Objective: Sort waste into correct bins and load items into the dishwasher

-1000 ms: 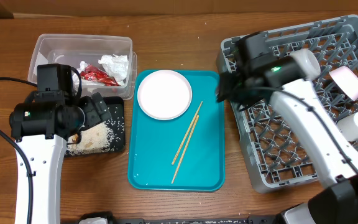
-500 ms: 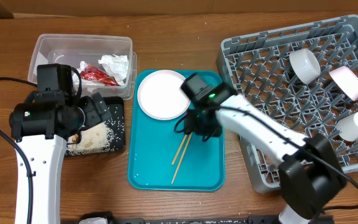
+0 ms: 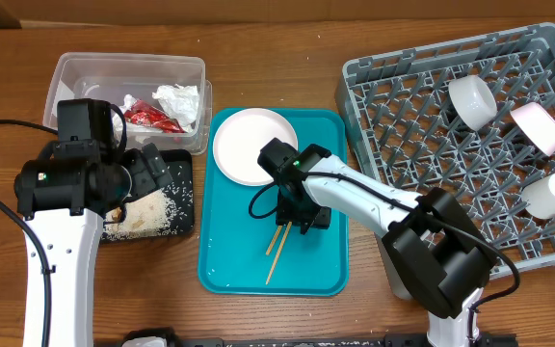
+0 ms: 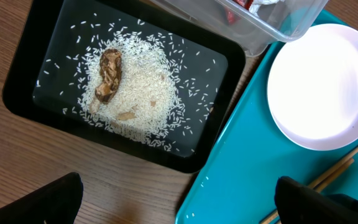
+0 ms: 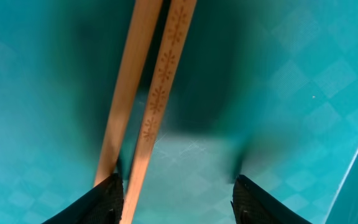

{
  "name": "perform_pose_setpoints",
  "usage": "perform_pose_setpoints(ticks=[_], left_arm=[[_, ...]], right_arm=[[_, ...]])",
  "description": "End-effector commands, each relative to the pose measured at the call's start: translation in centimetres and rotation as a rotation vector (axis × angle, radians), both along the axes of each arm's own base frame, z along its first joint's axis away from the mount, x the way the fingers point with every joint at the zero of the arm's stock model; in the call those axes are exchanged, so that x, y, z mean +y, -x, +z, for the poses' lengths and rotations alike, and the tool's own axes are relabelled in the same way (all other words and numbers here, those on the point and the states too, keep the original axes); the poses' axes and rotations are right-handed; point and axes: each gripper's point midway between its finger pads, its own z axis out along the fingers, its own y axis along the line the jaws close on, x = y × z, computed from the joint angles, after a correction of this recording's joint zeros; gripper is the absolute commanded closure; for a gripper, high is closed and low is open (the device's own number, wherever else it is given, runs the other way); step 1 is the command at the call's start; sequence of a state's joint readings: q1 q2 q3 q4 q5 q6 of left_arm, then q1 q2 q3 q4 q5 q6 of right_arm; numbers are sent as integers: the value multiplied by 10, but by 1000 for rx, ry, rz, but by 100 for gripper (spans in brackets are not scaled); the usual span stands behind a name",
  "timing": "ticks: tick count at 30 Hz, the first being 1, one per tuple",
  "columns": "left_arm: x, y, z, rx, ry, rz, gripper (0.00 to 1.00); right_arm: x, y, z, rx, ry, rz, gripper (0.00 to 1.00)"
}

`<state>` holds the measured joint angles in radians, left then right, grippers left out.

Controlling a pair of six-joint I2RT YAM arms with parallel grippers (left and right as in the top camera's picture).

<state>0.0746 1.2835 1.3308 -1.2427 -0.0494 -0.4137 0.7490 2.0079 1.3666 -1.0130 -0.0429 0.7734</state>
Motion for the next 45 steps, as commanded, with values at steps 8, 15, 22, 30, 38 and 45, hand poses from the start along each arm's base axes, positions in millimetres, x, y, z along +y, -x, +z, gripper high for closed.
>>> perform_pose_setpoints(ticks=[8, 15, 22, 30, 38, 45], left_arm=[[2, 0, 0, 2, 1, 16, 0], [2, 0, 0, 2, 1, 16, 0], [2, 0, 0, 2, 1, 16, 0], [2, 0, 0, 2, 1, 15, 0], [2, 0, 0, 2, 1, 15, 0], [2, -1, 0, 1, 1, 16, 0]], right_arm=[[-11, 9, -20, 14, 46, -16, 47], [-13, 12, -22, 28, 45, -37, 77], [-12, 12, -21, 39, 33, -47, 96], [-24, -7, -6, 21, 1, -75, 96], [-38, -54, 82, -156, -115, 81, 96], [-89, -88, 174, -354, -135, 288, 96]])
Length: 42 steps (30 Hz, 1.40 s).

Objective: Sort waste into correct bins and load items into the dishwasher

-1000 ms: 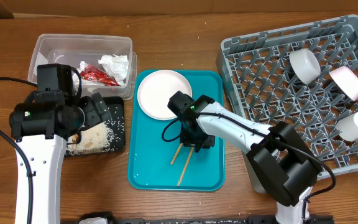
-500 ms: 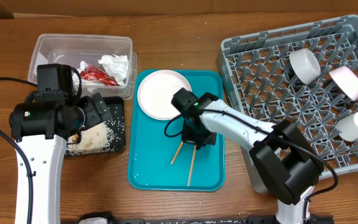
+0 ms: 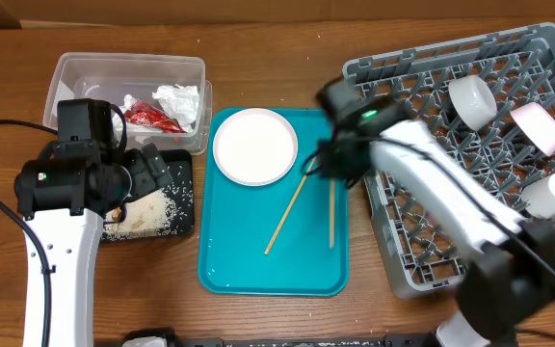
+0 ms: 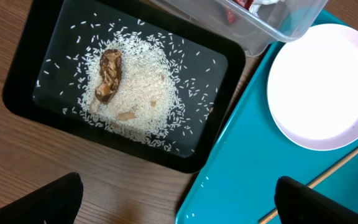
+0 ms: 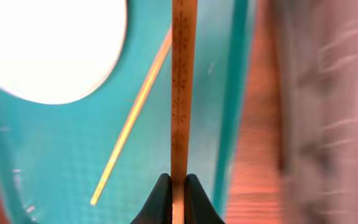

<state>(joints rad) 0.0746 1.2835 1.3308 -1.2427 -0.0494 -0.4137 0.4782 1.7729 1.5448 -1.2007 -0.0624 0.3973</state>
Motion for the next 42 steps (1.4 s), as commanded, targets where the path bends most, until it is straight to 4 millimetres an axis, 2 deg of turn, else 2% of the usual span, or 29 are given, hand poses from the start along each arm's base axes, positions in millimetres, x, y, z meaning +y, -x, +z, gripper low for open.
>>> perform_pose_setpoints(ticks=[1, 5, 9, 20, 23, 26, 31, 34, 38, 40, 42], left_arm=[[2, 0, 0, 1, 2, 15, 0], [2, 0, 0, 2, 1, 16, 0], [2, 0, 0, 1, 1, 16, 0], [2, 0, 0, 2, 1, 16, 0], [2, 0, 0, 1, 2, 15, 0], [2, 0, 0, 2, 2, 15, 0], [2, 0, 0, 2, 2, 15, 0], [2, 0, 0, 2, 2, 15, 0], [2, 0, 0, 2, 2, 15, 0], [2, 0, 0, 2, 2, 15, 0], [2, 0, 0, 1, 2, 16, 0]], right_arm=[[-32, -20, 53, -171, 22, 180, 96], [-68, -20, 53, -152, 84, 193, 96], [-91, -5, 34, -35, 115, 190, 96], [-108, 33, -41, 141, 159, 188, 96], [-108, 36, -45, 148, 160, 188, 96], [-108, 36, -45, 148, 160, 189, 93], [-109, 37, -44, 154, 161, 185, 72], [-108, 32, -38, 138, 161, 165, 69], [-102, 9, -2, 47, 137, 82, 69], [-86, -7, 25, -20, 52, 53, 68], [-59, -16, 47, -71, -73, 86, 68]])
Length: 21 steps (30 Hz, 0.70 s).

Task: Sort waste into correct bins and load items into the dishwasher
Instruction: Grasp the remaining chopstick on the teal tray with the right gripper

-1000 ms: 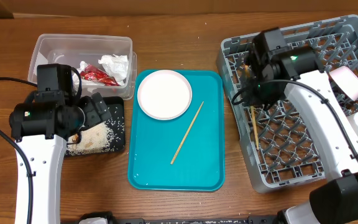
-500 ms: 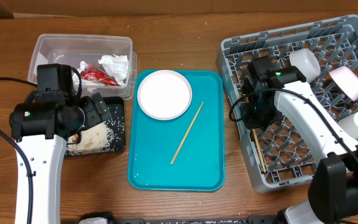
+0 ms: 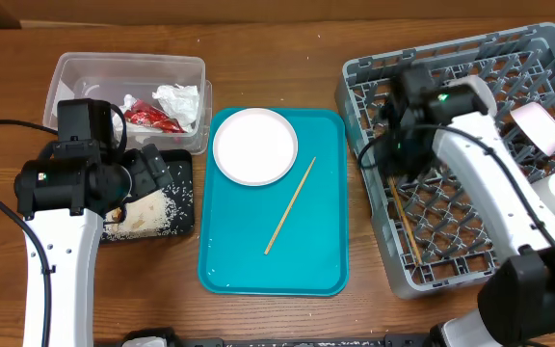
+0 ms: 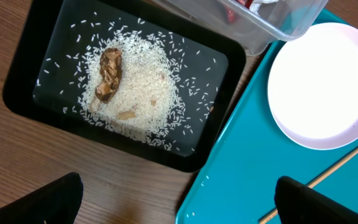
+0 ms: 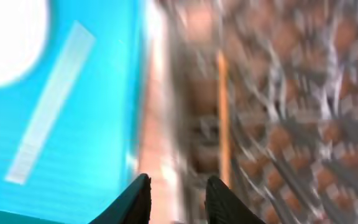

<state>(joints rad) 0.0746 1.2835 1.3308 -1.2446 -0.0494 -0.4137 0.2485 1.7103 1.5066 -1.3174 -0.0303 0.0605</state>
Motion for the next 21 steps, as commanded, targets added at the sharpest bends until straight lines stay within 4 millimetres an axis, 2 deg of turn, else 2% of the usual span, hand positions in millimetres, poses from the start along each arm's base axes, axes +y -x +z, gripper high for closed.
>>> perform_pose_setpoints(ticks=[1, 6, 10, 14, 21], left_arm=[[2, -1, 0, -1, 2, 16, 0], [2, -1, 0, -1, 3, 18, 0], [2, -1, 0, -1, 3, 18, 0], [2, -1, 0, -1, 3, 18, 0], [2, -1, 0, 0, 3, 18, 0]], right_arm=[[58, -24, 55, -129, -275, 11, 68], [91, -30, 52, -135, -326, -31, 64], [116, -22, 31, -78, -299, -27, 64], [140, -9, -4, 17, -248, -25, 64], [158, 8, -62, 127, -116, -111, 63]])
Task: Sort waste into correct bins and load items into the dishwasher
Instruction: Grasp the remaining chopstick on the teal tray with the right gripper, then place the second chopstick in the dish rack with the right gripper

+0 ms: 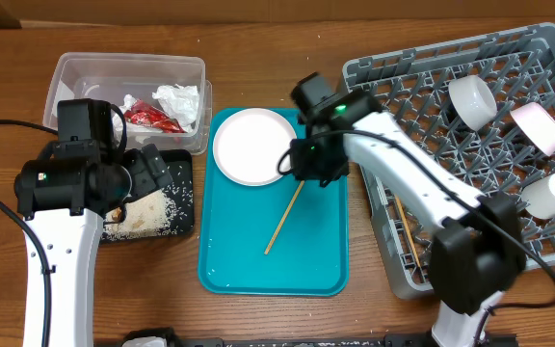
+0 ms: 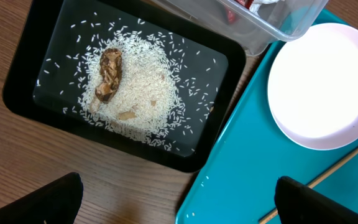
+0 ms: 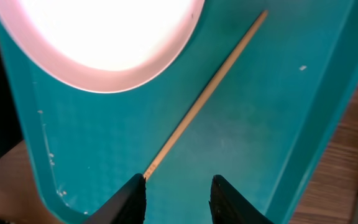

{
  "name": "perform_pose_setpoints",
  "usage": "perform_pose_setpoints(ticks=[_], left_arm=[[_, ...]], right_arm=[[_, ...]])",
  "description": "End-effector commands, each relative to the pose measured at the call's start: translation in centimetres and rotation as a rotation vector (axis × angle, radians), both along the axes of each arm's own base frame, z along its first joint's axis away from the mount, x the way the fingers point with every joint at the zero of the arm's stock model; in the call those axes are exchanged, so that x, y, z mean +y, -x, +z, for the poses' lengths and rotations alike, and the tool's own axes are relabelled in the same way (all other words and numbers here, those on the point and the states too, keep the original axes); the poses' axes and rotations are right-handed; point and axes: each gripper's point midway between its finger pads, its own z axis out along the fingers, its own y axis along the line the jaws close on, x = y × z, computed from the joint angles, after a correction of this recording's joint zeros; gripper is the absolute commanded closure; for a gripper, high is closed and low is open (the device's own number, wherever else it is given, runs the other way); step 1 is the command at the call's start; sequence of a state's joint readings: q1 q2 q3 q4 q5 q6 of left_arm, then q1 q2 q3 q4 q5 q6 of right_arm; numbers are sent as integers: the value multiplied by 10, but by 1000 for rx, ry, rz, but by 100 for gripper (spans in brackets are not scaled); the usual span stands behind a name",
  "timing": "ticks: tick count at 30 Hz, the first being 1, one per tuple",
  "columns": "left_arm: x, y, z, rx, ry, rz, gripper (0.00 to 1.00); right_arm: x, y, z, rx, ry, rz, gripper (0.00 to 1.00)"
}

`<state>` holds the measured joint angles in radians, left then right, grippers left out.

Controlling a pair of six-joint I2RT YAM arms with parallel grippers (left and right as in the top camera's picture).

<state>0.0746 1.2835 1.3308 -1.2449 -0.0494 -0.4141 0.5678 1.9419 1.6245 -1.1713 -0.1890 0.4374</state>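
Note:
One wooden chopstick (image 1: 285, 217) lies slanted on the teal tray (image 1: 229, 270), beside a white plate (image 1: 254, 146). My right gripper (image 1: 314, 166) hovers open over the chopstick's upper end. In the right wrist view the chopstick (image 3: 204, 96) runs past the left fingertip, and nothing sits between the fingers of the gripper (image 3: 179, 199). A second chopstick (image 1: 408, 236) lies in the grey dish rack (image 1: 355, 72). My left gripper (image 2: 179, 208) stays open above the table beside the black tray of rice (image 2: 129, 93).
A clear bin (image 1: 128, 96) holding red and white wrappers stands at the back left. The rice tray carries a brown food scrap (image 2: 107, 74). In the rack sit a white cup (image 1: 472, 99), a pink cup (image 1: 538, 125) and another white cup (image 1: 552, 193).
My right gripper was open over the left part of the rack, with a chopstick lying there. Now it is back over the tray above the remaining chopstick. The left arm has not moved.
At first my right gripper stood open down at two chopsticks on the tray. Then it was shut on one, held near the tray's right edge. Later that chopstick lay in the rack and the gripper was open. Now it hovers over the second.

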Motion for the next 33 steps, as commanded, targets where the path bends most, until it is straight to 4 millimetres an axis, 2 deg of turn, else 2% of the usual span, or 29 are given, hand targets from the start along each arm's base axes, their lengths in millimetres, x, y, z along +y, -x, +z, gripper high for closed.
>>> perform_pose_setpoints(ticks=[1, 5, 9, 15, 20, 22, 24, 31, 33], left_arm=[[2, -1, 0, -1, 2, 18, 0], [2, -1, 0, -1, 2, 17, 0], [2, -1, 0, -1, 2, 17, 0], [2, -1, 0, -1, 2, 18, 0], [2, -1, 0, -2, 2, 16, 0], [2, -1, 0, 0, 2, 16, 0], [2, -1, 0, 0, 2, 16, 0], [2, -1, 0, 0, 2, 16, 0], [1, -1, 0, 0, 3, 16, 0]], right_arm=[[6, 7, -28, 53, 73, -74, 60], [13, 15, -59, 113, 117, -88, 60], [11, 21, -81, 135, 139, -106, 60], [-3, 30, -104, 140, 181, -125, 59], [-14, 37, -111, 152, 223, -126, 60], [-15, 39, -112, 158, 228, -125, 73], [-15, 39, -112, 158, 228, -125, 78], [-16, 42, -111, 170, 231, -125, 96], [-16, 43, -111, 179, 229, -126, 96]])
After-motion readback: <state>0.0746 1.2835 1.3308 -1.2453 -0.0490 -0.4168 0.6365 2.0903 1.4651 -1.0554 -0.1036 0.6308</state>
